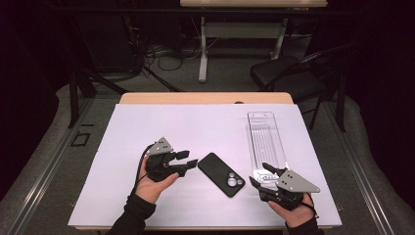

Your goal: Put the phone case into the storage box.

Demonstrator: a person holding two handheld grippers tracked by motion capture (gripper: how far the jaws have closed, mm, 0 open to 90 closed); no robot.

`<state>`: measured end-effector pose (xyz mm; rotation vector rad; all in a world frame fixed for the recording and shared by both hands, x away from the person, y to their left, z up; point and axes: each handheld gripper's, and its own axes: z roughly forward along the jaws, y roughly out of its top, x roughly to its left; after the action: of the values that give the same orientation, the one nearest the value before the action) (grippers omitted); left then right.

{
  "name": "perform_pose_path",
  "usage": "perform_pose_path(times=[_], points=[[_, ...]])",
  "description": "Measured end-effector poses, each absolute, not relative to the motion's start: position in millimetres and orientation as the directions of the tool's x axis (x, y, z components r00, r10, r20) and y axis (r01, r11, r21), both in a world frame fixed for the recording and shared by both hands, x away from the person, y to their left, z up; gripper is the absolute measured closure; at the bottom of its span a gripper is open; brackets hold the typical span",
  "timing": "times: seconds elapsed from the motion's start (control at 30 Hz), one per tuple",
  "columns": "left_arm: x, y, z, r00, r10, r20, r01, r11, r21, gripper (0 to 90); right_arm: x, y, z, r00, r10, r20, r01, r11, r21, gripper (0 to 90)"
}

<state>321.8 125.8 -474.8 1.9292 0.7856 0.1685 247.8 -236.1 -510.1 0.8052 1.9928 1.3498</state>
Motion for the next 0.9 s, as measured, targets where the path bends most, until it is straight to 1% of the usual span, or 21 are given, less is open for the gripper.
perform_pose_path(times=[0.1, 0.17, 0.2, 0.23, 0.33, 0.4, 0.53, 0.57, 0.6, 0.9], points=[[326, 115, -475, 0.788, 0.579, -0.207, 0.442, -0.298, 0.846, 63.2, 247, -236, -510, -0.636, 0.760, -0.135, 0.157, 0.299, 0.941, 31.5], [329, 108, -475, 0.796, 0.565, -0.217, 0.442, -0.298, 0.846, 70.3, 247, -236, -510, -0.631, 0.764, -0.133, 0.158, 0.294, 0.943, 28.8], [329, 108, -475, 0.796, 0.565, -0.217, 0.442, -0.298, 0.846, 73.5, 247, -236, -510, -0.631, 0.764, -0.133, 0.158, 0.294, 0.943, 28.8], [333, 100, -475, 0.800, 0.559, -0.218, 0.444, -0.307, 0.842, 77.6, 248, -236, -511, -0.630, 0.767, -0.124, 0.166, 0.288, 0.943, 25.7], [336, 93, -475, 0.802, 0.554, -0.222, 0.449, -0.315, 0.836, 85.1, 248, -237, -511, -0.629, 0.768, -0.122, 0.170, 0.289, 0.942, 25.0], [340, 85, -476, 0.805, 0.543, -0.238, 0.460, -0.319, 0.829, 88.6, 248, -236, -512, -0.625, 0.773, -0.112, 0.176, 0.279, 0.944, 22.5], [349, 68, -482, 0.807, 0.527, -0.267, 0.483, -0.328, 0.812, 90.0, 248, -237, -512, -0.620, 0.778, -0.101, 0.182, 0.269, 0.946, 19.8], [349, 68, -482, 0.807, 0.527, -0.267, 0.483, -0.328, 0.812, 90.0, 248, -238, -513, -0.619, 0.779, -0.097, 0.185, 0.265, 0.946, 18.3], [353, 61, -486, 0.806, 0.522, -0.279, 0.495, -0.337, 0.801, 90.0, 249, -238, -513, -0.622, 0.777, -0.099, 0.183, 0.267, 0.946, 15.0], [360, 26, -507, 0.815, 0.513, -0.270, 0.508, -0.407, 0.760, 90.0, 250, -239, -517, -0.623, 0.778, -0.085, 0.197, 0.260, 0.945, 14.3]])
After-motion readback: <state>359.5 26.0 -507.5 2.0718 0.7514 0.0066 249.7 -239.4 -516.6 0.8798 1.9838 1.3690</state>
